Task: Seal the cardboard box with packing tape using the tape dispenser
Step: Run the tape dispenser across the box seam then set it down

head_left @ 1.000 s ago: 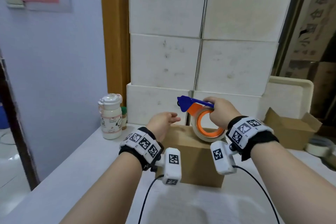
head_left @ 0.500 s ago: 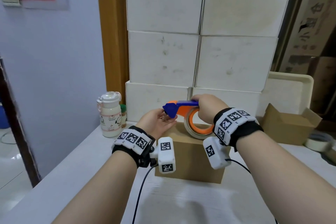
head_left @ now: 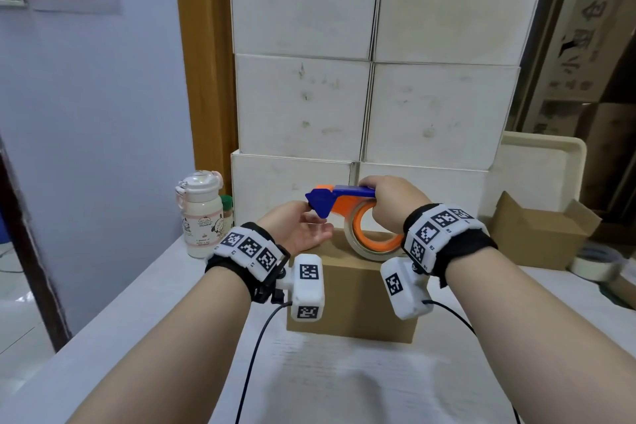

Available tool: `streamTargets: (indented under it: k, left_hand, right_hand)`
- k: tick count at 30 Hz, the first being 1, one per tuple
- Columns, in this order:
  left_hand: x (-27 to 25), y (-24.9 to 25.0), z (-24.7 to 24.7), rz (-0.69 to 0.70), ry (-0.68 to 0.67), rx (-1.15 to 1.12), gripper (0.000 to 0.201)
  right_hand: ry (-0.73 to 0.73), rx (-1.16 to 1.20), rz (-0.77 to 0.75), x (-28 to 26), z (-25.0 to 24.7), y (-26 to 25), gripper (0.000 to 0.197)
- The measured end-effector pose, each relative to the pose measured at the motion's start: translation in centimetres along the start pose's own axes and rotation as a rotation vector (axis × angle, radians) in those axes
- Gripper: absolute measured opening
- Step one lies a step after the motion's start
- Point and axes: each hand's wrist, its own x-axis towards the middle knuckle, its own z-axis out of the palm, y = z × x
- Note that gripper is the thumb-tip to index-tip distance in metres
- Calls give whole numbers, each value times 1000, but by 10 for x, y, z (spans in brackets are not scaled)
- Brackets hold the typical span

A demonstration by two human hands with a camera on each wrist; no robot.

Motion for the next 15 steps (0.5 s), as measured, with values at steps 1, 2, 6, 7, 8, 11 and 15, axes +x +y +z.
streamTargets:
  k: [1,2,6,7,8,11,15]
  left_hand:
    - [2,0,-2,-8,-11,-34,17]
    - [3,0,-5,-11,-25,-57,18]
    - [2,-2,-17,23,-122,-201,17]
    - [0,-2,-19,32,-152,-224,18]
    - [-2,-2,-20,39,-172,-234,21]
    - [-4,-4,-18,67,-205,-191,37]
    - [2,-7,-15,141,-160,10,41]
  right_hand:
    - [-1,1,1,0,0,0,41]
    - [-2,4,4,0,0,0,40]
    - [-8,27,25,0,-1,1,40]
    - [-11,29,29,0,-1,1,40]
    - [-14,29,32,1,-1,2,40]
    - [-23,26,31,1,-1,0,40]
    - [-27,34,44,1,-2,-1,41]
